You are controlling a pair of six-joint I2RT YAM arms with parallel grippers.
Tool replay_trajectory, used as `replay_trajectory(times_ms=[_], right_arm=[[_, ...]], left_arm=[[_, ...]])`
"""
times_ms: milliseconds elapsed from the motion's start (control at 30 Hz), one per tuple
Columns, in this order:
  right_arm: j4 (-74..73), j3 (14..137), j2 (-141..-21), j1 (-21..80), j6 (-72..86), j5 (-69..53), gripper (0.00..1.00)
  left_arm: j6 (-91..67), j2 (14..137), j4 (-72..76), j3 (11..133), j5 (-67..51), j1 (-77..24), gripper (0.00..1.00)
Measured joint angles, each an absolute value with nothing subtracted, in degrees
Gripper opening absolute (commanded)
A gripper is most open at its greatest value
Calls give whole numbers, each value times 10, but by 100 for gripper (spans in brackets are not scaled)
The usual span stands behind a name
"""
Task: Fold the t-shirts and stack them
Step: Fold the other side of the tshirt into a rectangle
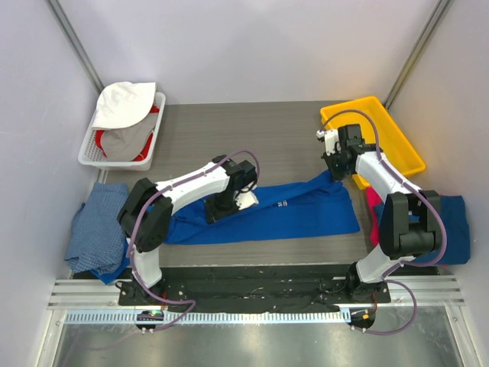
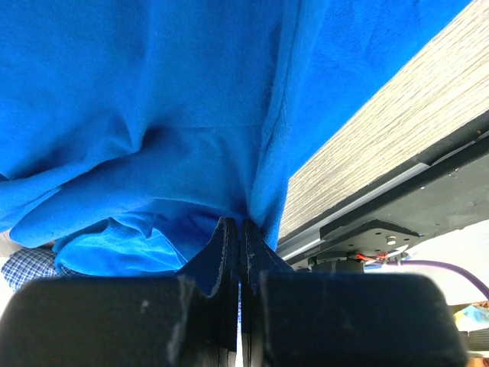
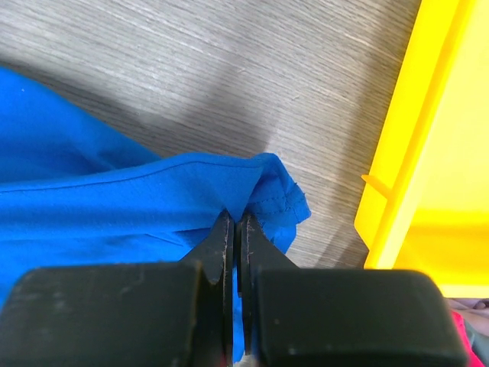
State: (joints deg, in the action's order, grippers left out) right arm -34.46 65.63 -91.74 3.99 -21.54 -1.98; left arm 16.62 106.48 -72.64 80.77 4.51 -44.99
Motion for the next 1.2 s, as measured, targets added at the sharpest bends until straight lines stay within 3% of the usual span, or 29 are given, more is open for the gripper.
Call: replay_trajectory(times_ms=[200, 267, 333, 467, 800, 1200], right_arm=[[-348, 643, -902, 40, -225, -14, 12], [-349, 640, -901, 40, -229, -10, 19], [-349, 639, -901, 40, -233, -4, 38], [-347, 639, -899, 38, -243, 12, 50], [-362, 639, -875, 36, -247, 19, 52], [-460, 642, -763, 36, -247, -30, 52]], left_arm=[[166, 1091, -727, 814, 45, -450, 0], [166, 1105, -728, 822, 45, -450, 0], [166, 1115, -729, 830, 45, -450, 0], [167, 1131, -737, 841, 45, -450, 0], [166, 1168, -746, 872, 45, -450, 0], [161, 1201, -746, 922, 44, -450, 0]])
